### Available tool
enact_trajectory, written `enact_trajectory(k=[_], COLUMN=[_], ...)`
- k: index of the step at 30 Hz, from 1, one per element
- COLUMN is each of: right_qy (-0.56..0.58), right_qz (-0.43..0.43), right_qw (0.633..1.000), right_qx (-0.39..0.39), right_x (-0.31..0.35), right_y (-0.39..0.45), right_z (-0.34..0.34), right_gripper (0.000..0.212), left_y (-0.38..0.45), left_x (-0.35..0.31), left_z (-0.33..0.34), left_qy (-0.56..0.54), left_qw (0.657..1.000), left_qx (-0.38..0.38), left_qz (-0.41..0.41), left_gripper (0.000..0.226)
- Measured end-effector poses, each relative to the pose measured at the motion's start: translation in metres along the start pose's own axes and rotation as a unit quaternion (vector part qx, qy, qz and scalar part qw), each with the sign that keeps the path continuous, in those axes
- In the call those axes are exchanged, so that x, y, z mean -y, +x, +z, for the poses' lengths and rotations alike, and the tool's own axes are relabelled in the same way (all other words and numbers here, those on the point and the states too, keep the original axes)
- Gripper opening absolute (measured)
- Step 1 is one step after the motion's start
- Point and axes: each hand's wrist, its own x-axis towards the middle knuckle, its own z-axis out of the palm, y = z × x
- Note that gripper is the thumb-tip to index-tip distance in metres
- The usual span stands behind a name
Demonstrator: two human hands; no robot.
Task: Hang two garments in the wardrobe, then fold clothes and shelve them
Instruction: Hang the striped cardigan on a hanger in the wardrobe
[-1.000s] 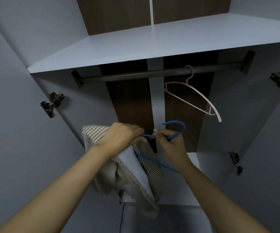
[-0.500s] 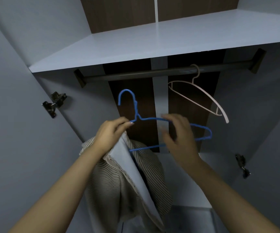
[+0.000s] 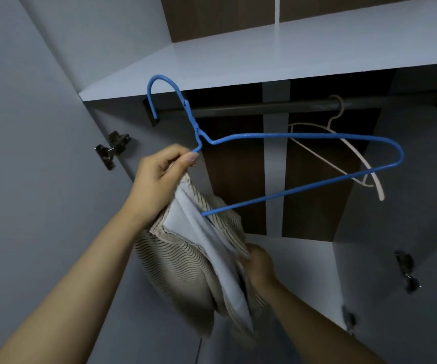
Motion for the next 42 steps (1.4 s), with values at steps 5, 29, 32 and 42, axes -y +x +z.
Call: enact_trajectory(k=[5, 29, 32, 42], right_qy=[-0.005, -0.085, -0.069, 0.072], right_qz=[-0.011, 0.013, 0.002, -0.26], right_qw=[1.0, 0.978, 0.975, 0.909], right_qx=[0.007, -0.189, -0.211, -0.319], right_x=[-0.025, 0.104, 0.142, 0.284], right_y=[0.025, -0.059, -0.08, -0.146], right_z=[-0.081, -0.286, -0.282, -0.251], right_gripper=[0.009, 0.015, 0.013, 0.018], left_y=[-0.023, -0.027, -0.015, 0.077], left_x=[0.021, 0.017, 0.001, -0.083], left_z=[-0.026, 0.035, 0.042, -0.026], left_qy=[0.053, 0.19, 0.221, 0.149], left_qw=[0.998, 0.963, 0.957, 0.973], left_qx=[-0.024, 0.112, 0.087, -0.094], left_qz=[-0.015, 0.157, 0.165, 0.149], left_gripper=[0.016, 0.052, 0.041, 0.036])
